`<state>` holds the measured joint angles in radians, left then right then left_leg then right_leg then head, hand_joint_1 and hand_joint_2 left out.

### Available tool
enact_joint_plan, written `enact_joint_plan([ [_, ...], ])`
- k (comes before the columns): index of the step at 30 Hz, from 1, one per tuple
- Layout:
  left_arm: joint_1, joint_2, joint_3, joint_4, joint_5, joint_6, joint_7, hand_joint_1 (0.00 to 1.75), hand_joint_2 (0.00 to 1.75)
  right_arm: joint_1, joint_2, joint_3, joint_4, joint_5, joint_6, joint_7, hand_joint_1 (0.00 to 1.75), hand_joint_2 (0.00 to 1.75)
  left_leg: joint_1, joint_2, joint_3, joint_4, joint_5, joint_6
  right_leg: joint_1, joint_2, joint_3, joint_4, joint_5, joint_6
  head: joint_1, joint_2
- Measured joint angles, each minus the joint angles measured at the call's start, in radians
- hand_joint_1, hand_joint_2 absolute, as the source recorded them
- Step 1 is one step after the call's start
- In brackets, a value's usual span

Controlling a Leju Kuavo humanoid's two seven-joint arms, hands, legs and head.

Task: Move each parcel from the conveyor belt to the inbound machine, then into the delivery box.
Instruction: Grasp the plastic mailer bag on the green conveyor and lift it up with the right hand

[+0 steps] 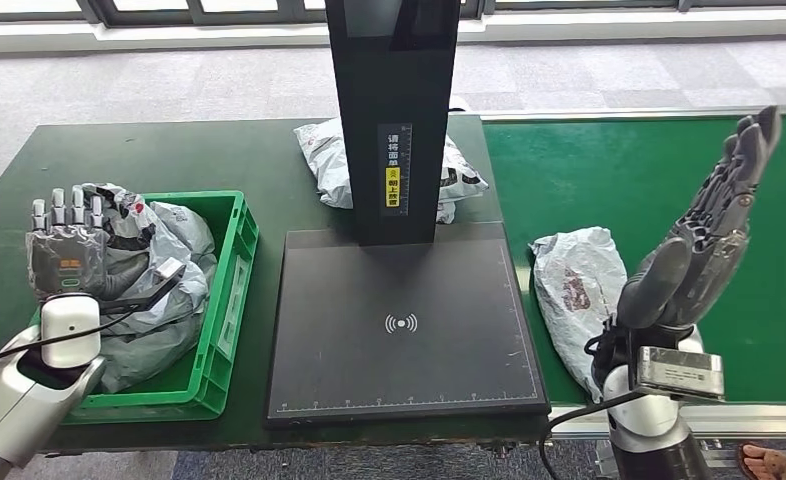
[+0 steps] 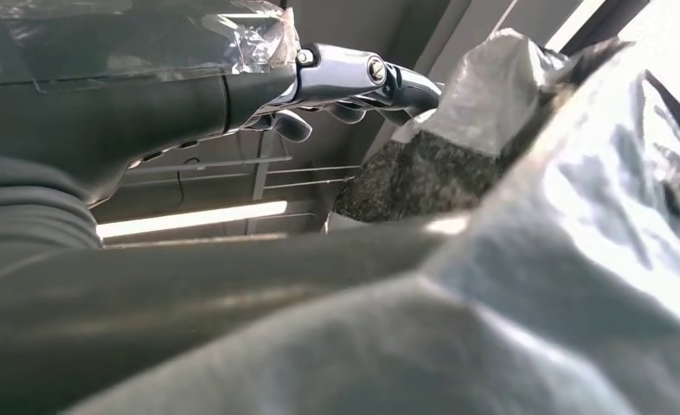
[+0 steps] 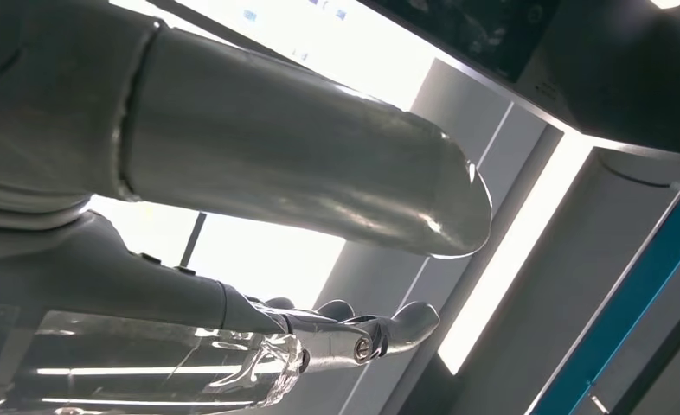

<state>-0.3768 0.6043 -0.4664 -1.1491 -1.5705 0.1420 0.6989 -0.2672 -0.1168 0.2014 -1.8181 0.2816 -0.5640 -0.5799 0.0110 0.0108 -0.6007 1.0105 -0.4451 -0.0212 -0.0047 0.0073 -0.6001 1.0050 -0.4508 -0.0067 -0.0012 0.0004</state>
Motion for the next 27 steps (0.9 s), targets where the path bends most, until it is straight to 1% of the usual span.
enact_joint_plan([
  [2, -0.005, -0.005, -0.002, 0.002, 0.000, 0.033, 0.000, 0.00, 0.00, 0.002, -0.001, 0.000, 0.000, -0.004, -0.001, -0.001, 0.00, 0.00, 0.000, 0.000, 0.000, 0.000, 0.000, 0.000, 0.000, 0.000, 0.000, 0.000, 0.000, 0.000, 0.000, 0.000],
  [5, -0.015, -0.019, -0.006, 0.005, 0.000, 0.117, -0.002, 0.00, 0.00, 0.006, -0.005, 0.000, 0.000, -0.014, -0.003, -0.008, 0.00, 0.00, 0.000, 0.000, 0.000, 0.000, 0.000, 0.000, 0.000, 0.000, 0.000, 0.000, 0.000, 0.000, 0.000, 0.000],
  [7, -0.018, -0.035, -0.006, 0.005, 0.000, 0.211, -0.026, 0.00, 0.00, 0.010, -0.008, 0.000, 0.000, -0.020, -0.009, -0.014, 0.00, 0.00, -0.001, 0.000, 0.000, 0.000, 0.000, 0.000, 0.000, 0.000, 0.000, 0.000, 0.000, 0.000, 0.000, 0.000],
  [9, -0.016, -0.067, 0.010, 0.002, 0.002, 0.332, -0.094, 0.00, 0.00, 0.018, -0.010, 0.000, -0.001, -0.023, -0.017, -0.018, 0.00, 0.00, -0.002, -0.001, 0.000, 0.000, 0.000, 0.000, 0.000, -0.001, 0.001, 0.000, 0.000, 0.000, 0.000, 0.000],
  [11, -0.006, -0.123, 0.066, -0.008, 0.012, 0.436, -0.213, 0.00, 0.00, 0.028, -0.012, 0.000, -0.002, -0.024, -0.024, -0.020, 0.00, 0.00, -0.002, -0.002, 0.000, 0.000, 0.000, 0.001, -0.001, -0.002, 0.001, 0.000, 0.000, 0.000, 0.000, 0.000],
  [13, 0.003, -0.190, 0.156, -0.024, 0.082, 0.503, -0.375, 0.00, 0.00, 0.040, -0.014, 0.000, -0.006, -0.025, -0.032, -0.025, 0.00, 0.00, -0.002, -0.002, 0.000, 0.000, 0.000, 0.001, -0.001, -0.002, 0.001, 0.000, 0.000, 0.000, 0.000, 0.000],
  [16, 0.013, -0.280, 0.293, -0.062, 0.334, 0.545, -0.629, 0.00, 0.00, 0.059, -0.018, 0.000, -0.012, -0.027, -0.041, -0.034, 0.00, 0.00, -0.002, -0.001, 0.000, 0.000, 0.000, 0.001, -0.001, -0.002, 0.001, -0.001, 0.000, 0.000, 0.000, 0.000],
  [18, 0.019, -0.323, 0.356, -0.090, 0.508, 0.553, -0.751, 0.00, 0.00, 0.068, -0.020, -0.001, -0.013, -0.028, -0.044, -0.038, 0.00, 0.00, -0.002, -0.001, 0.000, 0.000, 0.000, 0.001, -0.001, -0.002, 0.001, -0.001, 0.000, 0.000, 0.000, 0.000],
  [22, 0.062, -0.393, 0.441, -0.163, 0.838, 0.542, -0.944, 0.00, 0.00, 0.086, -0.020, -0.009, -0.014, -0.030, -0.039, -0.058, 0.00, 0.00, -0.002, -0.001, -0.001, 0.000, 0.000, 0.001, -0.001, -0.002, 0.001, 0.000, 0.000, 0.000, 0.000, 0.000],
  [25, 0.110, -0.418, 0.470, -0.228, 1.013, 0.505, -1.049, 0.00, 0.00, 0.085, -0.021, -0.010, -0.013, -0.035, -0.030, -0.064, 0.00, 0.00, -0.002, -0.001, -0.001, 0.000, -0.001, 0.000, -0.001, -0.001, 0.001, 0.000, -0.001, 0.000, 0.000, 0.000],
  [27, 0.136, -0.428, 0.475, -0.269, 1.131, 0.441, -1.108, 0.00, 0.00, 0.079, -0.025, -0.010, -0.010, -0.047, -0.027, -0.049, 0.00, 0.00, -0.002, -0.002, -0.001, 0.000, -0.001, 0.000, 0.000, -0.002, 0.001, 0.000, -0.001, 0.001, 0.000, 0.000],
])
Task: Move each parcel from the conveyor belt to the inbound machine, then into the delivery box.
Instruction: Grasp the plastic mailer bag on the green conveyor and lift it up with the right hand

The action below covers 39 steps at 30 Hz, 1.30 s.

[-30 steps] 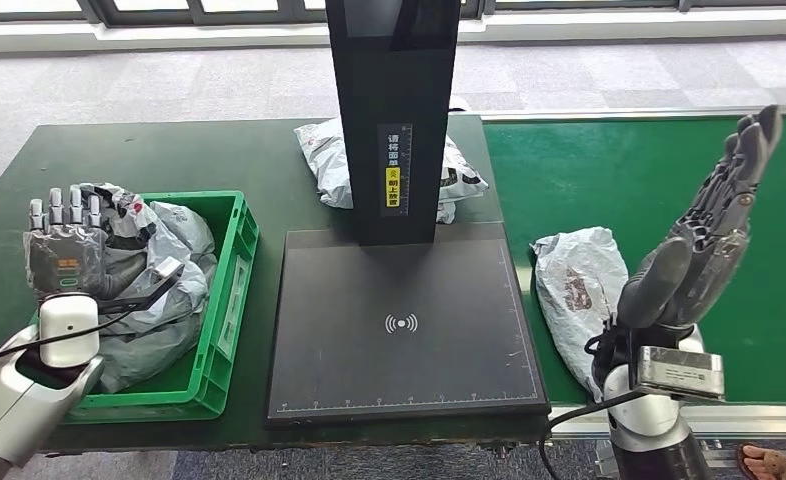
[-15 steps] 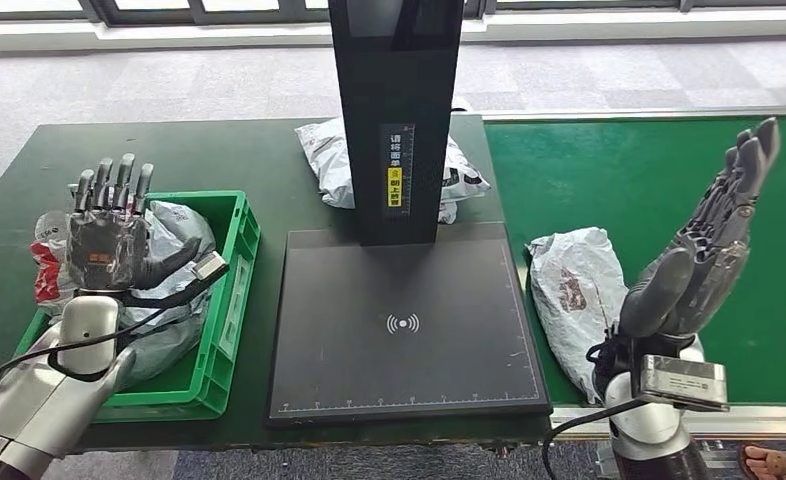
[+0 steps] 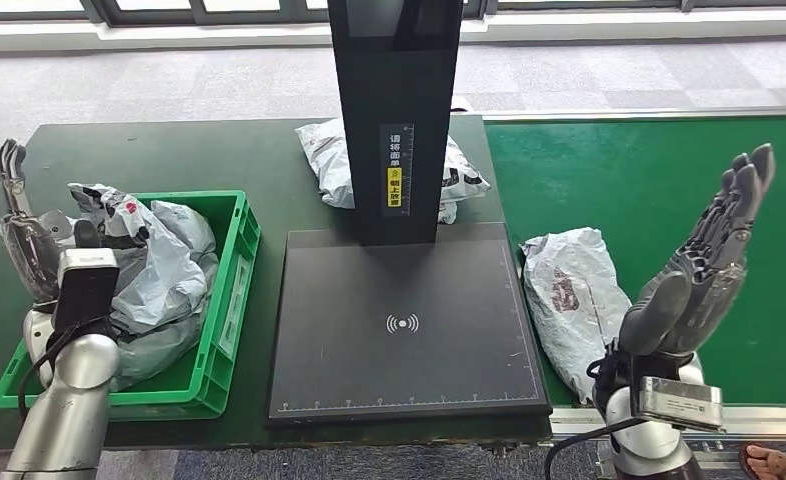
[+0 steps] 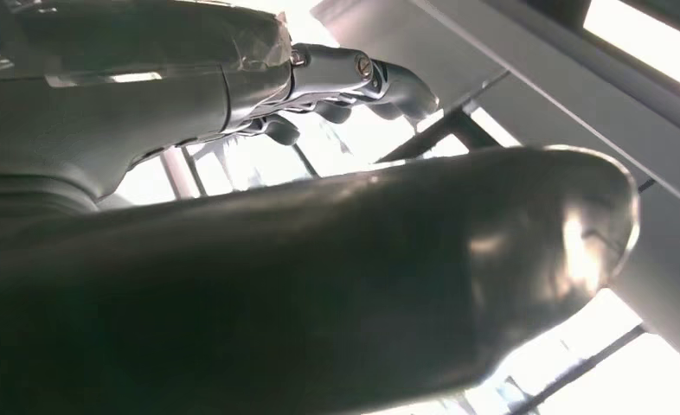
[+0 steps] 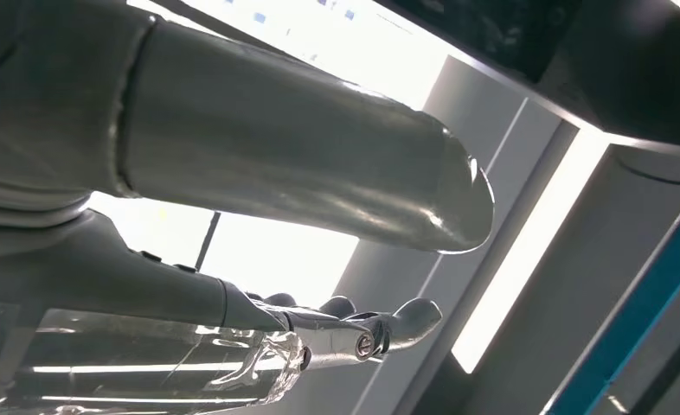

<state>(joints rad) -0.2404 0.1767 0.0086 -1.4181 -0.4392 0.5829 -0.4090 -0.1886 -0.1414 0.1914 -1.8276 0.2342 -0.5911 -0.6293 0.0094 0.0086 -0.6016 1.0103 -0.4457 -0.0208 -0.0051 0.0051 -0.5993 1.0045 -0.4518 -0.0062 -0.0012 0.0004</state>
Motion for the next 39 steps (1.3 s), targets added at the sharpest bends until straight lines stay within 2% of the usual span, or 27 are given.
enact_joint_plan([
  [2, 0.024, -0.009, 0.001, -0.042, 0.115, -0.084, -0.045, 0.00, 0.00, -0.012, -0.010, -0.002, 0.009, -0.019, 0.012, 0.029, 0.00, 0.00, 0.000, -0.001, 0.000, 0.000, 0.000, 0.000, 0.000, 0.000, 0.000, 0.000, 0.000, 0.000, 0.000, 0.000],
  [5, 0.052, -0.021, -0.006, -0.086, 0.225, -0.189, -0.059, 0.00, 0.00, -0.034, -0.027, -0.008, 0.044, -0.053, 0.062, 0.090, 0.00, 0.00, 0.000, -0.001, 0.000, 0.000, 0.000, 0.000, 0.000, 0.000, 0.000, 0.000, 0.000, 0.000, 0.000, 0.000],
  [6, 0.059, -0.024, -0.011, -0.097, 0.244, -0.211, -0.058, 0.00, 0.00, -0.041, -0.033, -0.013, 0.061, -0.063, 0.079, 0.106, 0.00, 0.44, 0.000, -0.001, 0.000, 0.000, 0.000, 0.000, 0.000, -0.001, 0.001, 0.000, 0.000, 0.001, 0.000, 0.000],
  [9, 0.076, -0.033, -0.023, -0.119, 0.268, -0.237, -0.057, 0.00, 1.31, -0.059, -0.045, -0.028, 0.104, -0.081, 0.113, 0.140, 0.00, 1.75, -0.001, -0.002, 0.000, 0.000, 0.000, 0.001, 0.000, -0.001, 0.001, 0.000, 0.000, 0.001, 0.000, 0.000],
  [10, 0.079, -0.036, -0.025, -0.124, 0.276, -0.244, -0.057, 0.00, 1.75, -0.067, -0.047, -0.033, 0.119, -0.089, 0.125, 0.160, 0.00, 1.75, -0.001, -0.002, 0.000, 0.000, 0.000, 0.001, 0.000, -0.001, 0.001, 0.000, 0.000, 0.001, 0.000, 0.000],
  [14, 0.085, -0.046, -0.043, -0.138, 0.293, -0.260, -0.059, 0.00, 1.75, -0.140, -0.061, -0.065, 0.256, -0.145, 0.232, 0.289, 0.00, 1.75, -0.001, -0.002, 0.000, 0.000, 0.001, 0.001, 0.000, -0.001, 0.001, 0.000, 0.001, 0.001, 0.000, 0.000],
  [17, 0.085, -0.050, -0.058, -0.139, 0.295, -0.256, -0.060, 0.00, 1.75, -0.214, -0.083, -0.093, 0.408, -0.161, 0.304, 0.341, 0.00, 1.75, -0.001, -0.003, 0.000, 0.001, 0.001, 0.002, 0.000, -0.002, 0.001, 0.000, 0.002, 0.002, 0.000, 0.000],
  [22, 0.084, -0.057, -0.077, -0.138, 0.290, -0.249, -0.064, 0.00, 1.75, -0.317, -0.121, -0.126, 0.632, -0.147, 0.354, 0.349, 0.00, 1.75, -0.001, -0.004, -0.001, 0.001, 0.002, 0.002, -0.001, -0.003, 0.001, 0.000, 0.002, 0.002, 0.000, 0.000],
  [28, 0.083, -0.060, -0.089, -0.138, 0.289, -0.246, -0.066, 0.00, 1.75, -0.352, -0.133, -0.128, 0.735, -0.136, 0.360, 0.352, 0.00, 1.75, -0.001, -0.004, -0.001, 0.001, 0.001, 0.002, 0.000, -0.003, 0.001, 0.000, 0.002, 0.002, 0.000, 0.000],
  [33, 0.069, -0.061, -0.100, -0.137, 0.258, -0.242, -0.067, 0.00, 1.75, -0.397, -0.164, -0.128, 0.852, 0.014, 0.449, 0.491, 0.00, 1.75, -0.001, -0.006, -0.001, 0.001, 0.002, 0.003, 0.000, -0.005, 0.001, 0.000, 0.001, 0.002, 0.000, 0.000],
  [39, 0.041, -0.061, -0.124, -0.136, 0.205, -0.261, -0.043, 0.00, 1.75, -0.411, -0.209, -0.095, 1.039, 0.218, 0.511, 0.500, 0.00, 1.75, -0.001, -0.011, -0.002, 0.002, 0.002, 0.003, -0.001, -0.009, 0.002, 0.000, 0.001, 0.002, 0.000, 0.000],
])
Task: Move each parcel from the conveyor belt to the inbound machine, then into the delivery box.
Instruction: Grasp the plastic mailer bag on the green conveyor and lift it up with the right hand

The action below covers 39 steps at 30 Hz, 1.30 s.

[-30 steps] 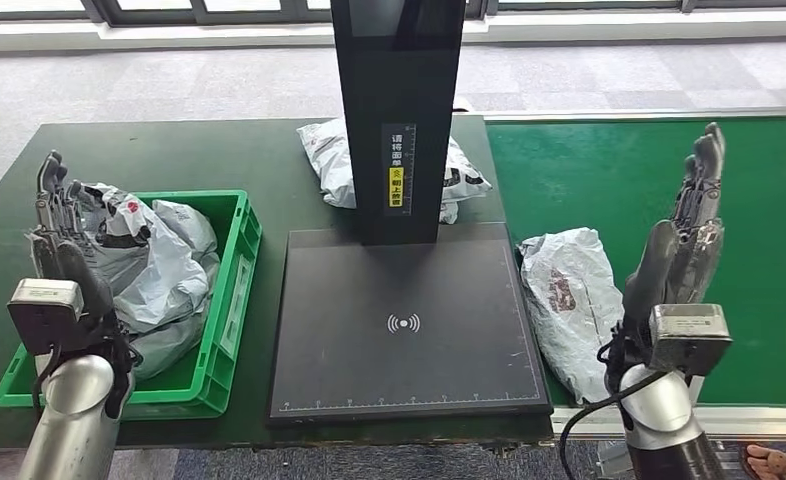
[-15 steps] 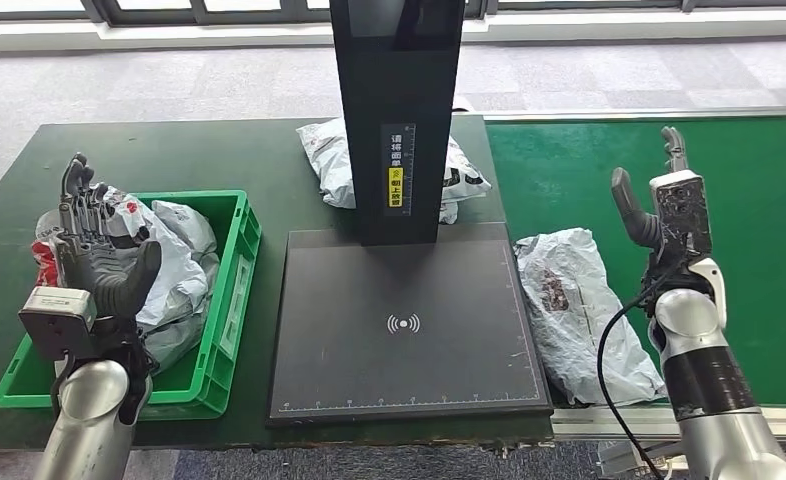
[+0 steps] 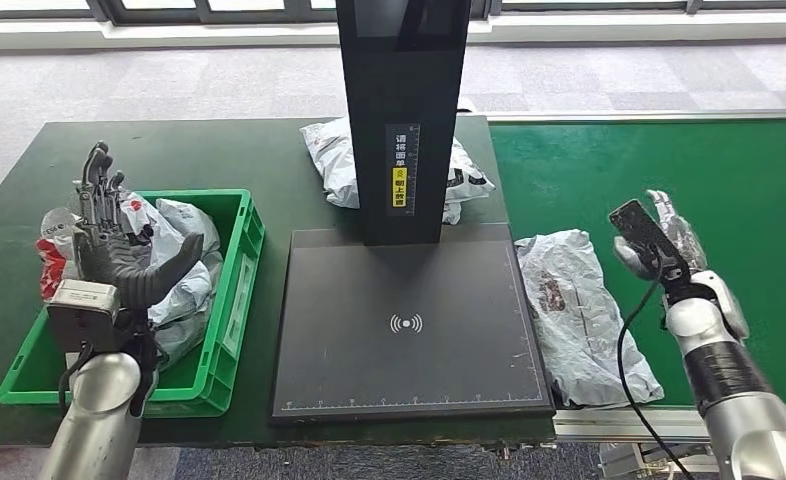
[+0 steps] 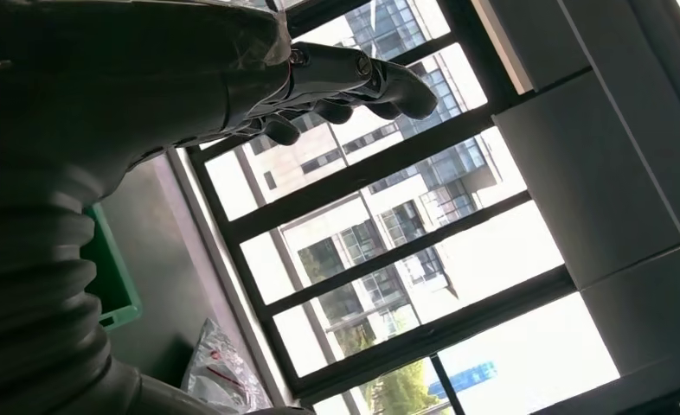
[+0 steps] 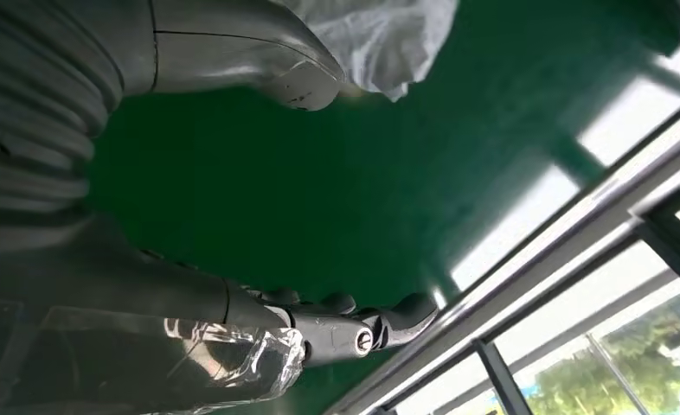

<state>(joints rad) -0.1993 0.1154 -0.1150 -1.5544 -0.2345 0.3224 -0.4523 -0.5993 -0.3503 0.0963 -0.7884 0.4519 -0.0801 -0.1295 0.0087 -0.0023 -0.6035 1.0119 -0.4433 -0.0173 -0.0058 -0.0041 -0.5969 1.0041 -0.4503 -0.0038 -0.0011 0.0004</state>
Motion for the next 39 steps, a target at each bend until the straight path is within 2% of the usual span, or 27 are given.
enact_joint_plan([
  [8, -0.031, -0.002, -0.017, 0.000, -0.026, -0.018, 0.023, 0.00, 1.75, 0.034, -0.034, 0.123, 0.044, 0.153, 0.148, 0.003, 0.00, 1.75, 0.000, 0.000, 0.000, 0.000, 0.000, 0.000, 0.000, 0.001, -0.001, 0.000, 0.000, 0.000, 0.000, 0.000],
  [18, -0.034, -0.002, -0.019, 0.000, -0.026, -0.022, 0.023, 0.00, 1.75, 0.036, -0.058, 0.172, 0.053, 0.161, 0.169, 0.002, 0.00, 1.75, 0.000, 0.001, 0.000, 0.000, 0.000, 0.000, 0.000, 0.001, -0.001, 0.000, 0.000, 0.000, 0.000, 0.000],
  [26, -0.052, -0.002, -0.020, 0.004, -0.025, -0.039, 0.023, 0.00, 1.75, 0.035, -0.092, 0.254, 0.054, 0.241, 0.297, -0.053, 0.00, 1.75, 0.000, 0.001, 0.000, 0.000, 0.000, 0.000, 0.000, 0.001, -0.001, 0.000, 0.000, 0.000, 0.000, 0.000],
  [39, -0.109, -0.004, -0.048, 0.049, -0.040, -0.043, 0.025, 0.00, 1.75, 0.050, -0.103, 0.418, 0.064, 0.280, 0.388, -0.122, 0.00, 1.75, 0.000, 0.001, 0.000, 0.000, 0.000, 0.000, 0.000, 0.002, -0.001, 0.000, 0.000, 0.000, 0.000, 0.000],
])
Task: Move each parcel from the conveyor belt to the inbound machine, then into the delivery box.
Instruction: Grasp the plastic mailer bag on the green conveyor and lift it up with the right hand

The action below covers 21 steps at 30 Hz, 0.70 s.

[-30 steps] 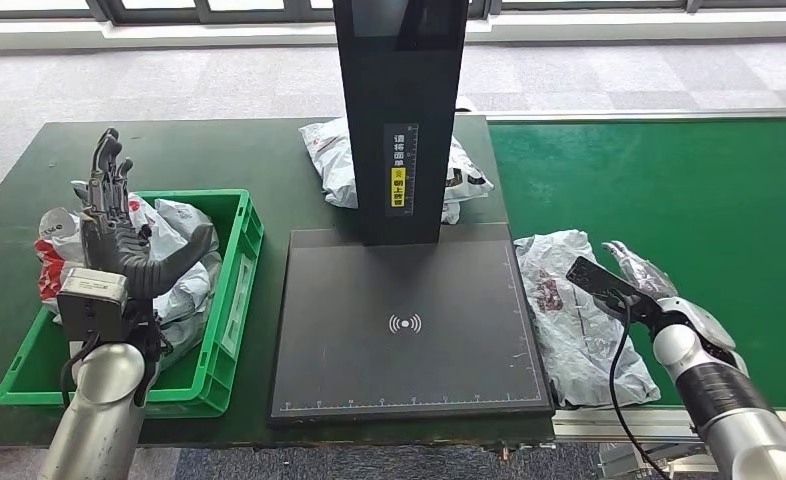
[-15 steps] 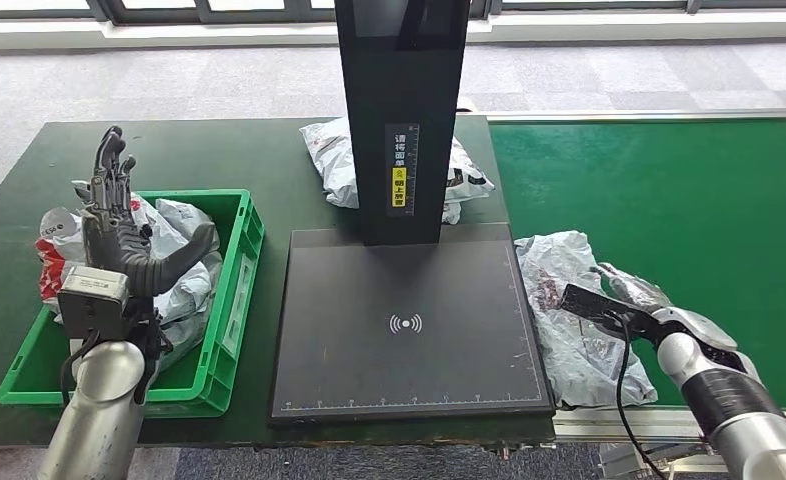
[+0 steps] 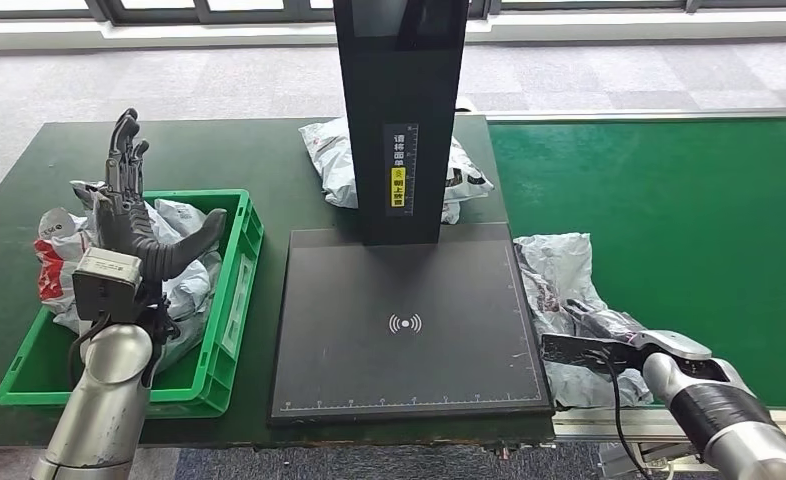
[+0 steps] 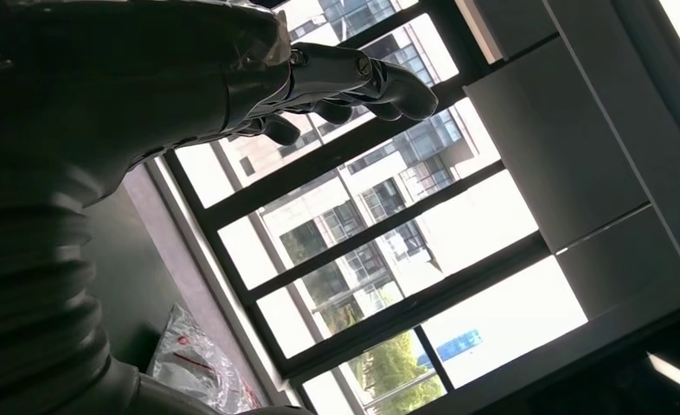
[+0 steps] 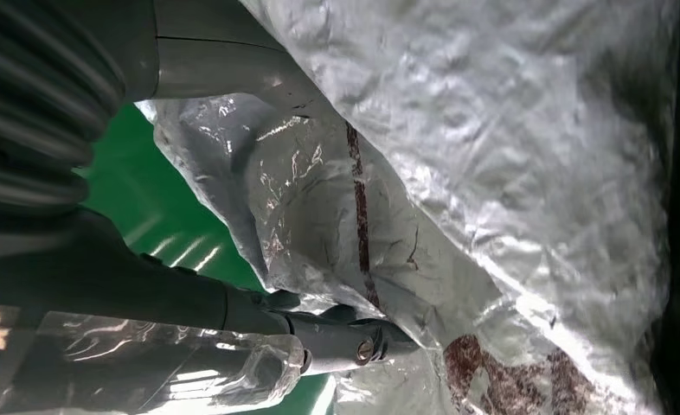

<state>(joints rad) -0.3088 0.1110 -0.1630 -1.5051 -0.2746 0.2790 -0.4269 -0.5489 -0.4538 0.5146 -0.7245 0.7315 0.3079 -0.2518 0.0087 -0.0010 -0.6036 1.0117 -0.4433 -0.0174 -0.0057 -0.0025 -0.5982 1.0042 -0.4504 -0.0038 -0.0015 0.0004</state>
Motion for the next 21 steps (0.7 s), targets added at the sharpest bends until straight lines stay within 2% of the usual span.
enact_joint_plan([
  [11, -0.021, -0.007, -0.028, 0.035, -0.008, 0.010, 0.001, 0.00, 1.75, 0.003, 0.000, 0.080, 0.012, -0.005, 0.066, -0.029, 0.00, 1.75, 0.000, 0.001, 0.001, 0.000, 0.000, 0.000, 0.000, 0.000, 0.001, 0.000, 0.000, 0.000, 0.000, 0.000],
  [21, -0.024, -0.010, -0.038, 0.047, -0.017, 0.023, 0.006, 0.00, 1.75, -0.010, 0.019, 0.124, 0.025, -0.012, 0.068, -0.048, 0.00, 1.75, 0.001, 0.003, 0.003, 0.000, -0.001, -0.001, 0.001, 0.003, 0.003, 0.000, 0.000, 0.000, 0.000, 0.000],
])
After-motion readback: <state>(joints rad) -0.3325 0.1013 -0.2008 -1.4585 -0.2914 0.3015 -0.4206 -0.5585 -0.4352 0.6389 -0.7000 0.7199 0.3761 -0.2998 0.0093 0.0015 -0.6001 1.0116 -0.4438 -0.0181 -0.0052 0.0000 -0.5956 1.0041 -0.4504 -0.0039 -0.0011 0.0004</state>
